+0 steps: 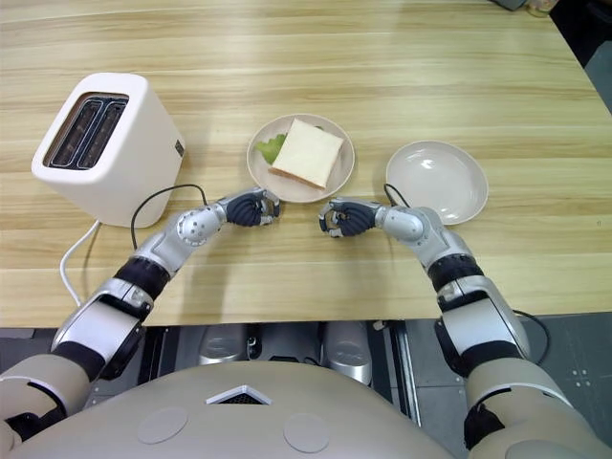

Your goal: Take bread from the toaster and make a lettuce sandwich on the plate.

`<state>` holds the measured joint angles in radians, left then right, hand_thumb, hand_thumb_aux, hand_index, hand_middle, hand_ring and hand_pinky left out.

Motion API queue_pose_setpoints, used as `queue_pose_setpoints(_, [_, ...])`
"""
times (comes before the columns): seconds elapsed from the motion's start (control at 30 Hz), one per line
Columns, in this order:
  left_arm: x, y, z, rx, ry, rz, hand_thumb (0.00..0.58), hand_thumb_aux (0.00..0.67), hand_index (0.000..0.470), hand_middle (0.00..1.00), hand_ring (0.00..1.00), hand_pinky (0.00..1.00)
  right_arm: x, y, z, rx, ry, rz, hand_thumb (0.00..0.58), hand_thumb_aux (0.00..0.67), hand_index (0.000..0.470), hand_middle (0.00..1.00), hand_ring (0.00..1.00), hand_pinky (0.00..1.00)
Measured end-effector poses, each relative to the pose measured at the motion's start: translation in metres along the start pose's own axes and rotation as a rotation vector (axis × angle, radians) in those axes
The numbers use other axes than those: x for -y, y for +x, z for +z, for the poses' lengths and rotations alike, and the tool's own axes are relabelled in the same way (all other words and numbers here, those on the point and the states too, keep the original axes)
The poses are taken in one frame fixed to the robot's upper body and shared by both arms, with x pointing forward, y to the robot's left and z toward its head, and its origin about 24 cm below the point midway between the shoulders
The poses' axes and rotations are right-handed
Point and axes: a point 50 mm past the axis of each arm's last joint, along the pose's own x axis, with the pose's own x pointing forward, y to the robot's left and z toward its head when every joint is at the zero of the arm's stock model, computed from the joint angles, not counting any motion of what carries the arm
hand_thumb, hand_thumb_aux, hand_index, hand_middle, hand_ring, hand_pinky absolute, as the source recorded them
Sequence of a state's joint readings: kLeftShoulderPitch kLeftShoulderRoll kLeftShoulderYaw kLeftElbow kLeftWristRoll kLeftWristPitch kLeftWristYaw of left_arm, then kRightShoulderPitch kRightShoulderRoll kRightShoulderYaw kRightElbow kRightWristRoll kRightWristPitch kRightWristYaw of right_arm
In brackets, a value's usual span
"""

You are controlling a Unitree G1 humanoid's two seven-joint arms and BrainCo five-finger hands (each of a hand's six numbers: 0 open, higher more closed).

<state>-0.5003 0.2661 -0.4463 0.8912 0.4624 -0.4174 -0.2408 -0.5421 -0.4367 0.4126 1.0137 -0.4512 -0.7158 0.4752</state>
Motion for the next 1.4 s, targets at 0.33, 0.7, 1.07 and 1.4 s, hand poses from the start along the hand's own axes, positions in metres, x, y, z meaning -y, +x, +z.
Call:
queue_pose_setpoints(0.33, [-0.018,0.015,-0.004,-0.076,-0.081,0.139,0.403,0.3,0.206,0.8,0.8,0.8,0.027,0.016,-0.007,-0.137,0.127,-0.111,0.0,0.0,0.0,0.51,0.51,0.51])
queue_pose_setpoints(0.7, [-0.051,-0.018,0.009,0.234,-0.485,0.668,0.0,0.0,0.0,0.0,0.0,0.0,-0.003,-0.009,0.0,0.2,0.308,-0.204,0.0,0.0,0.0,0.0,0.0,0.0])
queue_pose_setpoints(1.07, [-0.031,-0.05,0.019,0.308,-0.674,0.855,0.0,0.0,0.0,0.0,0.0,0.0,0.006,-0.014,0.054,0.671,0.651,-0.714,0.0,0.0,0.0,0.0,0.0,0.0])
queue_pose_setpoints(1.4, [-0.024,-0.068,0.016,0.318,-0.613,0.934,0.0,0.0,0.0,0.0,0.0,0.0,0.034,-0.035,0.035,0.59,0.613,-1.111,0.0,0.0,0.0,0.0,0.0,0.0])
